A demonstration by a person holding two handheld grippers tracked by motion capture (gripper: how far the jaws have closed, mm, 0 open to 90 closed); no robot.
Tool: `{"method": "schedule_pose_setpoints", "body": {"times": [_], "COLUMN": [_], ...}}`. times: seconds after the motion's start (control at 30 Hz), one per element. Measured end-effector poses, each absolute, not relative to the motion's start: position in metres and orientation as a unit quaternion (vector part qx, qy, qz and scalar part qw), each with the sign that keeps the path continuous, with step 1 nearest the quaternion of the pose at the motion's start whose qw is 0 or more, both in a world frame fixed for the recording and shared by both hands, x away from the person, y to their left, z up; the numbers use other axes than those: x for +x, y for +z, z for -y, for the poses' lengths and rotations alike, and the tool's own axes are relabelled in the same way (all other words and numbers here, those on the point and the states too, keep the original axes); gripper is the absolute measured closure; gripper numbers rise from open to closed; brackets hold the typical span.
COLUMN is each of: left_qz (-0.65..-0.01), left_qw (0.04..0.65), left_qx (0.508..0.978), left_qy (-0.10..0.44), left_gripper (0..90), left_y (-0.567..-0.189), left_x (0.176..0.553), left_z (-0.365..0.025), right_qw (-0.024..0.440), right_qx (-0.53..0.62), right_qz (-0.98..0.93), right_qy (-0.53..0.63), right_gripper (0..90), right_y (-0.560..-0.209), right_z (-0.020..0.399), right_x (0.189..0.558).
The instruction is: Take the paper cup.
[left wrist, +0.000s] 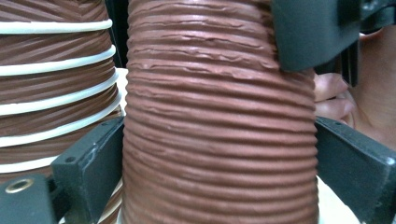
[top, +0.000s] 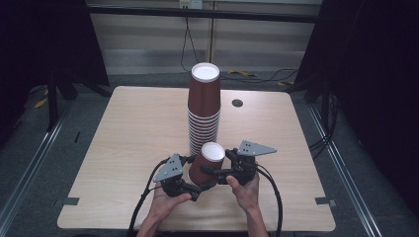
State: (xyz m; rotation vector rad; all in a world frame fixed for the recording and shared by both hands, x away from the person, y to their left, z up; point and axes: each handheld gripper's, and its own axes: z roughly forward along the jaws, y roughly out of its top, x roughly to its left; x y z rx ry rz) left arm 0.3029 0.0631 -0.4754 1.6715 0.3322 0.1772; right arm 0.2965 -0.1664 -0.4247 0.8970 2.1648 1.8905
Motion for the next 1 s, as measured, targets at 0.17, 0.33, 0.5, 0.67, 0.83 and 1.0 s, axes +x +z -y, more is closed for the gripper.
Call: {"method": "schedule_pose_setpoints", "body": {"times": [0.17,0.33,0.5,0.67,0.83,1.0], "left_qz": [-0.144,-0.141,-0.136,-0.135,-0.138,-0.143], "left_qw": [0.656,0.655,0.65,0.642,0.64,0.637], "left_qx": [0.737,0.74,0.745,0.751,0.752,0.754], "left_qy": [0.073,0.067,0.069,0.072,0.073,0.07], "left_gripper": [4.2,6.3,10.0,12.5,13.1,13.3], "left_y": [-0.4762,-0.4786,-0.478,-0.4778,-0.4762,-0.4749], "left_x": [0.3077,0.3098,0.3091,0.3083,0.3082,0.3089], "left_z": [-0.0596,-0.0557,-0.0567,-0.0574,-0.0599,-0.0643], "right_qw": [0.064,0.062,0.065,0.064,0.063,0.061], "right_qx": [0.295,0.293,0.293,0.286,0.288,0.29], "right_qz": [-0.717,-0.718,-0.721,-0.73,-0.731,-0.729], "right_qy": [0.628,0.628,0.624,0.618,0.616,0.617], "right_gripper": [22.8,22.8,22.1,20.1,13.0,13.5], "right_y": [-0.4241,-0.4244,-0.4249,-0.4243,-0.4252,-0.4241], "right_z": [0.1648,0.1646,0.1638,0.1623,0.1603,0.1624], "right_x": [0.2969,0.2977,0.2968,0.2973,0.2983,0.2985]}}
